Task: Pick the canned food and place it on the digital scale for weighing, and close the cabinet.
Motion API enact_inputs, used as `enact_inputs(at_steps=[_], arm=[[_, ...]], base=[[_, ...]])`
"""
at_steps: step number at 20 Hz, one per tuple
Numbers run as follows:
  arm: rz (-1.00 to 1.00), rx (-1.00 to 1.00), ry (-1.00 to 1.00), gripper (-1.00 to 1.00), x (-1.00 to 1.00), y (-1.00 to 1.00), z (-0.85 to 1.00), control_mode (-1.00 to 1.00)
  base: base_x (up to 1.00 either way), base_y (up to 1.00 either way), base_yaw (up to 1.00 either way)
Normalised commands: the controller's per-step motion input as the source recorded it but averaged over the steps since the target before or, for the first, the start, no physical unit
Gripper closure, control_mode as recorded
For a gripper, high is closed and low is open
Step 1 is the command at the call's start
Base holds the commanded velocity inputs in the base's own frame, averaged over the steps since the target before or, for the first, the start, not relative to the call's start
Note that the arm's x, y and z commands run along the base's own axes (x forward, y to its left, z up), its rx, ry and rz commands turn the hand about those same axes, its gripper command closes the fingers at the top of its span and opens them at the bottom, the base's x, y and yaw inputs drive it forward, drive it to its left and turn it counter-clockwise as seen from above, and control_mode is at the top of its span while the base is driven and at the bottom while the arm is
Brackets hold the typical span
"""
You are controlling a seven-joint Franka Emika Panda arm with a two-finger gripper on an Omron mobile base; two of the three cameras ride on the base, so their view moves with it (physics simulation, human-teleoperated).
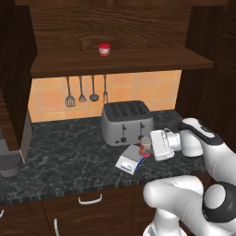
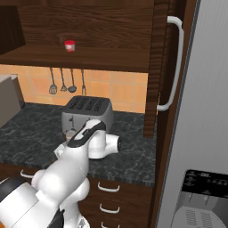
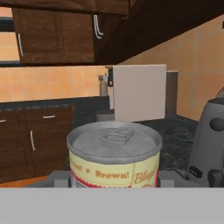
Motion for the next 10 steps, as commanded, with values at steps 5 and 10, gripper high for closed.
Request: enact_inputs(at_steps=[5,10], arm=[[-0.01,0.00,-0.03,1.00,0.13,0.20,-0.13,-1.00],[-0.01,0.00,-0.07,1.00,0.19,0.13,-0.32,-1.00]], base=[[0.00,0.00,0.00],[0.00,0.00,0.00]])
